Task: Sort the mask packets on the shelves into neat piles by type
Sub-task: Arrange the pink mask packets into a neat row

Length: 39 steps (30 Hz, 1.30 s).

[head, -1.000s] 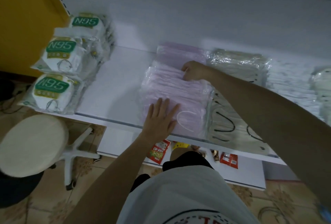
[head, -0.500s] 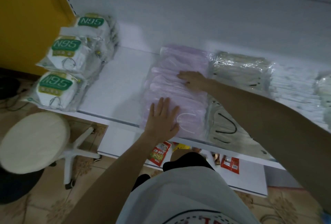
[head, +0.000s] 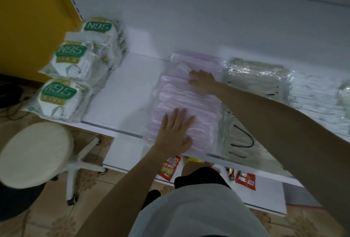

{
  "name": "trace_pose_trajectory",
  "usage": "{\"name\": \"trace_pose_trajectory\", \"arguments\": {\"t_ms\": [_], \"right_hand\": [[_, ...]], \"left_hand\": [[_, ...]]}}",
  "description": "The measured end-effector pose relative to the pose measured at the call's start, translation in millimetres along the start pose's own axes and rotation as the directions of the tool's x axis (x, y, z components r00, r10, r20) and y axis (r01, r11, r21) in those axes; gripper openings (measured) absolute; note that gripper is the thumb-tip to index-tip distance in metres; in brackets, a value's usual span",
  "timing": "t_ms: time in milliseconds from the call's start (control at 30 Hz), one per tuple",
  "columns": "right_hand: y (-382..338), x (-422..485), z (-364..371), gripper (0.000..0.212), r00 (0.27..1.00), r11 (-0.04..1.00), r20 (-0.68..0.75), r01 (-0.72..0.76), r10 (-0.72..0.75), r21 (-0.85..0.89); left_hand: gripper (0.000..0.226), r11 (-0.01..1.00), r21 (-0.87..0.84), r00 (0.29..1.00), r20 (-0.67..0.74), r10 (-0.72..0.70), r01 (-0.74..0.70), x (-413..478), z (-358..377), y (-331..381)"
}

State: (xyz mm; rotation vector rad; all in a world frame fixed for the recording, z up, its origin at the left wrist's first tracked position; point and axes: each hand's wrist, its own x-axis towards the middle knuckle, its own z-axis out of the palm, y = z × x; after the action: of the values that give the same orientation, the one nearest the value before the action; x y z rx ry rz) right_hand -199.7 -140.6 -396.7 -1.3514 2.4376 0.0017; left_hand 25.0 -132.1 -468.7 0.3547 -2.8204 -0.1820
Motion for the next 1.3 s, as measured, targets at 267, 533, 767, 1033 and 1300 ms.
{"name": "trace_pose_trajectory", "arguments": {"t_ms": [267, 533, 767, 1033, 1300], "right_hand": [[-24, 14, 3, 0.052, 0.999, 0.995, 0.012, 0.047, -0.049, 0.085], [-19, -4, 12, 0.064, 0.992, 0.99, -0.019, 0.124, -0.123, 0.066], [6, -36, 16, 0.085, 0.955, 0.96, -0.243, 0.218, -0.172, 0.177], [15, -72, 24, 0.08, 0.98, 0.984, -0.124, 0.163, -0.153, 0.068], [-14, -157, 75, 0.081, 0.968, 0.967, -0.247, 0.017, 0.048, 0.254]], "left_hand": [[0.062, 1.0, -0.026, 1.0, -0.004, -0.003, 0.003, 1, 8, -3], [0.049, 0.991, -0.077, 0.994, 0.005, -0.111, 0.112, 4, 8, -1], [0.043, 0.986, -0.034, 0.983, -0.076, -0.167, 0.165, 32, -5, -23], [0.067, 0.974, 0.008, 0.971, 0.07, -0.228, 0.228, 36, -18, -30], [0.126, 0.97, -0.077, 0.905, 0.383, -0.186, 0.232, 4, -29, -65]]}}
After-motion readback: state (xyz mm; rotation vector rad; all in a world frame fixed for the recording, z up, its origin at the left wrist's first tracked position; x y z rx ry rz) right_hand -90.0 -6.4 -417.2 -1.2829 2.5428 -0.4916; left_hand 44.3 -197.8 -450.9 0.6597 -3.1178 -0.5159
